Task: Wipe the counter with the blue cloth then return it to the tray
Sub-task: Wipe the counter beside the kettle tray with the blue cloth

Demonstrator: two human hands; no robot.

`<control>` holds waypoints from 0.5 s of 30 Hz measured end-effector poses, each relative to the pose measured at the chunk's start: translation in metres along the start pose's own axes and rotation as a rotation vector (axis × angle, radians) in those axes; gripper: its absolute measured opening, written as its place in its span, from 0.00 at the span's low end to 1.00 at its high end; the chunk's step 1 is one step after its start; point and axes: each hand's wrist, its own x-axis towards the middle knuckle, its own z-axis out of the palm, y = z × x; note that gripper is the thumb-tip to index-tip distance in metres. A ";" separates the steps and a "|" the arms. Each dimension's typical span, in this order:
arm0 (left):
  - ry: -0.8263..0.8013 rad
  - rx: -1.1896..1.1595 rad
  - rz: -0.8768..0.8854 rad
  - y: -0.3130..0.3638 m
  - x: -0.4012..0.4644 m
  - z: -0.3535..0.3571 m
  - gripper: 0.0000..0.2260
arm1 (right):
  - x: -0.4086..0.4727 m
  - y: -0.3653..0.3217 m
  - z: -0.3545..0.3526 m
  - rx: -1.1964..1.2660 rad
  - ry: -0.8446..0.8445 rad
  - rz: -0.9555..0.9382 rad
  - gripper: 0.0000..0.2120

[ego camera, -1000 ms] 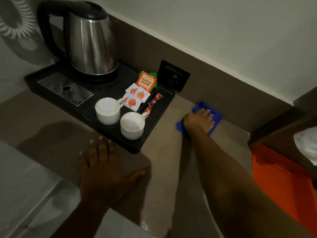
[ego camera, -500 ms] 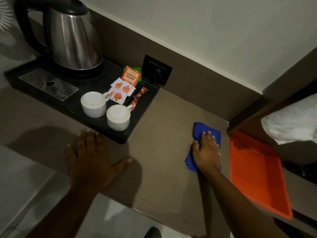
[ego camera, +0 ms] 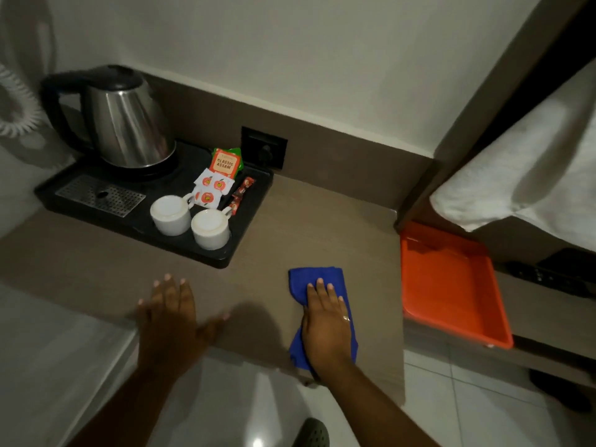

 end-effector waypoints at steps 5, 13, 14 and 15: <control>-0.051 -0.012 0.102 0.036 -0.024 -0.025 0.52 | -0.020 0.024 -0.036 0.279 0.011 0.064 0.24; -0.030 -0.070 0.419 0.173 0.039 -0.048 0.46 | 0.003 0.121 -0.133 0.963 0.313 0.392 0.14; -0.043 -0.053 0.457 0.195 0.047 -0.046 0.45 | 0.008 0.143 -0.143 0.939 0.329 0.409 0.14; -0.056 -0.030 0.496 0.218 0.055 -0.044 0.45 | 0.012 0.166 -0.150 0.904 0.337 0.418 0.15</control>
